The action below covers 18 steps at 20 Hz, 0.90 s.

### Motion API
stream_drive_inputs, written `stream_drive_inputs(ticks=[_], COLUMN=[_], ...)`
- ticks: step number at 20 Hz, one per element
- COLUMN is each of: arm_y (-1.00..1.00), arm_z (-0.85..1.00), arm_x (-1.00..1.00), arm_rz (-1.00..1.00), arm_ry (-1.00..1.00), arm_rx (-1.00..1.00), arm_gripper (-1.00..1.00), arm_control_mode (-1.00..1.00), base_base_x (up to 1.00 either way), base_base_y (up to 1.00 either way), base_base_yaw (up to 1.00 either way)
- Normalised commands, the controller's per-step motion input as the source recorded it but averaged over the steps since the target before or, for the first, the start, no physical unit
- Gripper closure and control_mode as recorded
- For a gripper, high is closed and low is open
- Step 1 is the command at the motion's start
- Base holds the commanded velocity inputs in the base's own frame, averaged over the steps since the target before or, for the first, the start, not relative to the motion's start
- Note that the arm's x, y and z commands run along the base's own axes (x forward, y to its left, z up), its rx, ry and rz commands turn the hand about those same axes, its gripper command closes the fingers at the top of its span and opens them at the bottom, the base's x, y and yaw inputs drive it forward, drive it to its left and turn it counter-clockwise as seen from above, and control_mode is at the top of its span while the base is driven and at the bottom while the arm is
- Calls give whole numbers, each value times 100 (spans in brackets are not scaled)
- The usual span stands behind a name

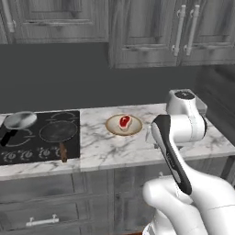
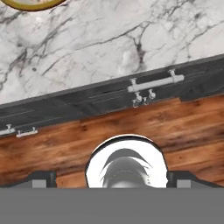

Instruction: Place one of the steaks on the plate and the other in the bowl. Then place the bowl in the fridge.

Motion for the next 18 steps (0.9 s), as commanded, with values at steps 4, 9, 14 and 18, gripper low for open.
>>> stream_drive_inputs(ticks=[4, 9, 14, 18], arm_y=[0, 0, -12, -62], arm_z=[0, 0, 0, 0], arm_x=[0, 0, 11, 23], arm_rz=[0, 0, 0, 0], arm_ry=[0, 0, -3, -20], arm_rx=[0, 0, 0, 5], arm_gripper=[-100, -100, -100, -100], arm_control_mode=[100, 100, -100, -100], base_base_x=[20, 53, 25, 0], base_base_y=[40, 60, 7, 0], base_base_yaw=[-27, -23, -2, 0])
